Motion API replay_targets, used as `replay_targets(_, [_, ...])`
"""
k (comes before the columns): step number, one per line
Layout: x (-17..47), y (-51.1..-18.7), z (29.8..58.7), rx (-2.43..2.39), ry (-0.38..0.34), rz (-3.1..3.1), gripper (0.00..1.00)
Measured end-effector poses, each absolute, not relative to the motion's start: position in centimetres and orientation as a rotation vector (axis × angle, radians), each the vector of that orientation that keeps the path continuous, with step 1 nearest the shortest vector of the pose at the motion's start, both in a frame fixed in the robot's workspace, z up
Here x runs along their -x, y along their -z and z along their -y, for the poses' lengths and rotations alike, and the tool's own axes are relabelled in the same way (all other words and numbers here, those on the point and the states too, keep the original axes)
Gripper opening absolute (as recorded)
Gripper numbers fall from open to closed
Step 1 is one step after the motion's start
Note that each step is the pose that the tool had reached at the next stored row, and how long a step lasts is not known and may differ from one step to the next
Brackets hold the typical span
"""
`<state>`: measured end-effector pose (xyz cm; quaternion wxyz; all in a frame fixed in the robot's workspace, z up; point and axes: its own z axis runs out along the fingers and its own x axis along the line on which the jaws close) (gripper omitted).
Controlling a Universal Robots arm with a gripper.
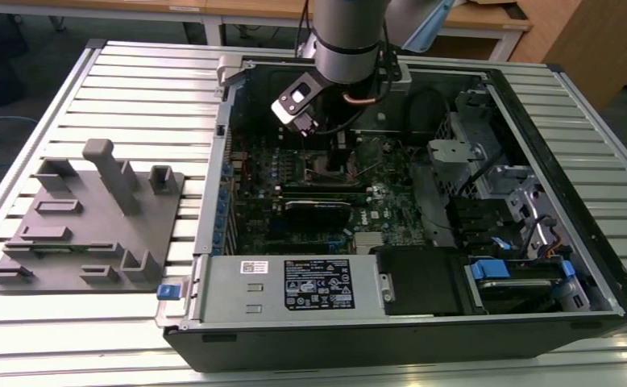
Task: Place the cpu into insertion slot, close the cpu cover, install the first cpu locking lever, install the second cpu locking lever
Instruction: 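Place the cpu into insertion slot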
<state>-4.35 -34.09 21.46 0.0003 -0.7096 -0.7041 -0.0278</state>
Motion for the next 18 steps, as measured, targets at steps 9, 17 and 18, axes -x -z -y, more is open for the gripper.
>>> replay_targets(9, [4.35,-21.50,34.09,2.229,0.087,2.211,0.23])
replay_targets(17, [4.36,-21.52,34.09,2.229,0.087,2.212,0.11])
replay_targets(18, [4.42,-21.50,34.10,2.229,0.087,2.212,0.11])
